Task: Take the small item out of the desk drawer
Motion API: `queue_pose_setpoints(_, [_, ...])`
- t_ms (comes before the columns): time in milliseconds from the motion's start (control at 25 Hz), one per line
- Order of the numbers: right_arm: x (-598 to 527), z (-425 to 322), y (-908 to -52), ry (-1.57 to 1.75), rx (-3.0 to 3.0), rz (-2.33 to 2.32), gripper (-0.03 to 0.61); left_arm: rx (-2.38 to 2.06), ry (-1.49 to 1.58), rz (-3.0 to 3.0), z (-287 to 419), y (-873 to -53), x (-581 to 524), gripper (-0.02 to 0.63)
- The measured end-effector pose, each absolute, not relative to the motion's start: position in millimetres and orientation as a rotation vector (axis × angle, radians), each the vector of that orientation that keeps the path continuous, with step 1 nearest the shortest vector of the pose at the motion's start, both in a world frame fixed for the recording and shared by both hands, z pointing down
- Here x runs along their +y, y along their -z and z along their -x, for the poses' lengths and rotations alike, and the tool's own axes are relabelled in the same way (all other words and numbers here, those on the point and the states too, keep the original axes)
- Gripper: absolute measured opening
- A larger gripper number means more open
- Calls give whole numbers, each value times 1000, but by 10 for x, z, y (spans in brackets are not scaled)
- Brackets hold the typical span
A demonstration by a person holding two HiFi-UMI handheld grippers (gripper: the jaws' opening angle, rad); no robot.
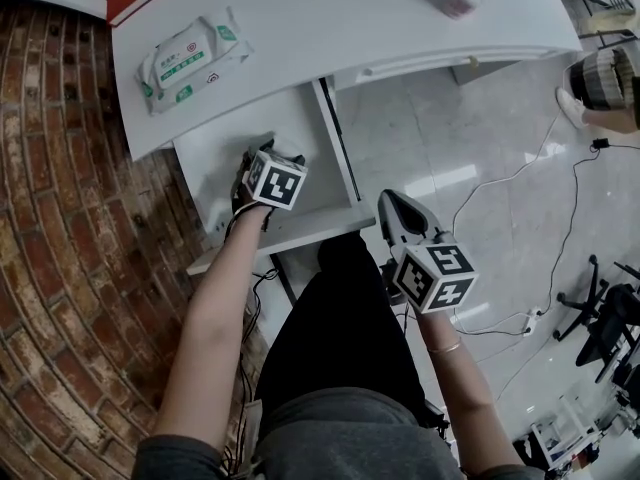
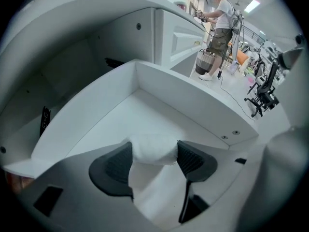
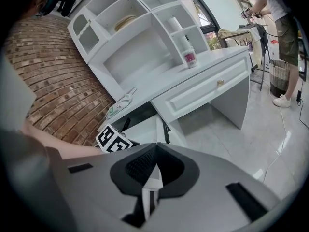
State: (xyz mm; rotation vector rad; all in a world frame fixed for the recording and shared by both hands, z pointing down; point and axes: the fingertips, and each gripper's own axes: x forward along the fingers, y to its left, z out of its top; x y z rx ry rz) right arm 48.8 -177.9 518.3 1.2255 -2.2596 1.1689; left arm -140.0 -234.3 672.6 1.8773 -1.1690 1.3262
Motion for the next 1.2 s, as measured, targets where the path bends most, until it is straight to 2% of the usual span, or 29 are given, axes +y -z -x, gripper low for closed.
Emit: queue_pose_setpoints(1200, [-1588,-115,-4879,-1118,-2337,-1155,6,-1325,-984,-2114,1200,-5136,-2112,291])
